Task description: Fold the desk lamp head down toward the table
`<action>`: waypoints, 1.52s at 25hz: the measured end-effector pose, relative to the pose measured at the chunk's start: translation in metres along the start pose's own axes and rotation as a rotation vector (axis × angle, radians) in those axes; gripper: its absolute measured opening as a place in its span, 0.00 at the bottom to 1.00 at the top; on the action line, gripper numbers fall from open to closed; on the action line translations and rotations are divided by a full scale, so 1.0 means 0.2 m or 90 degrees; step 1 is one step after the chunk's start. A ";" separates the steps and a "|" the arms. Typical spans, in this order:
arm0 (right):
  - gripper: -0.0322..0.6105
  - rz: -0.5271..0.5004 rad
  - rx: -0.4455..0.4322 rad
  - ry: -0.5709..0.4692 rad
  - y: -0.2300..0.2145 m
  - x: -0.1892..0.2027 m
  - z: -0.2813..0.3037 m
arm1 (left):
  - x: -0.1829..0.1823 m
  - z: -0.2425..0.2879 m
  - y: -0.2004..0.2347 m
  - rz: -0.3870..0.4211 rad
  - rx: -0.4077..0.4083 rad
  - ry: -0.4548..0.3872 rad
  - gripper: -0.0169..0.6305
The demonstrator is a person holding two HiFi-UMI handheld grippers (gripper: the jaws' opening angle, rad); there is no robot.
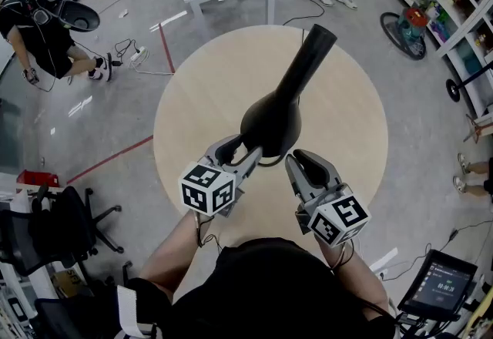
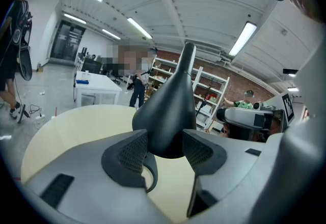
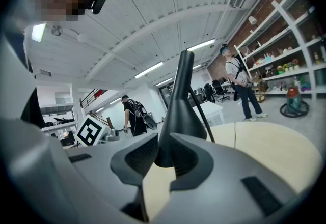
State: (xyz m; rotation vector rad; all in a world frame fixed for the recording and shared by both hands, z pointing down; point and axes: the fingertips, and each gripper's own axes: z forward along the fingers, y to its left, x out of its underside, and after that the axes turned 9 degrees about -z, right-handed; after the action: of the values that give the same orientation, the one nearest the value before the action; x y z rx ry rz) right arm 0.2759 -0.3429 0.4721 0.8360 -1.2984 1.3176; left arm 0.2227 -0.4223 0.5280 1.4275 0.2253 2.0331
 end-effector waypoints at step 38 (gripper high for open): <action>0.16 0.010 0.036 -0.006 -0.04 0.05 -0.26 | 0.23 -0.09 -0.25 -0.026 0.025 0.027 0.36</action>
State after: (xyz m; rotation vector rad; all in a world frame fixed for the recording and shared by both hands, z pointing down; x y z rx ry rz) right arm 0.2917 -0.2920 0.4743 0.8745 -1.2821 1.3692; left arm 0.2158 -0.3528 0.5332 1.3932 0.3119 2.0382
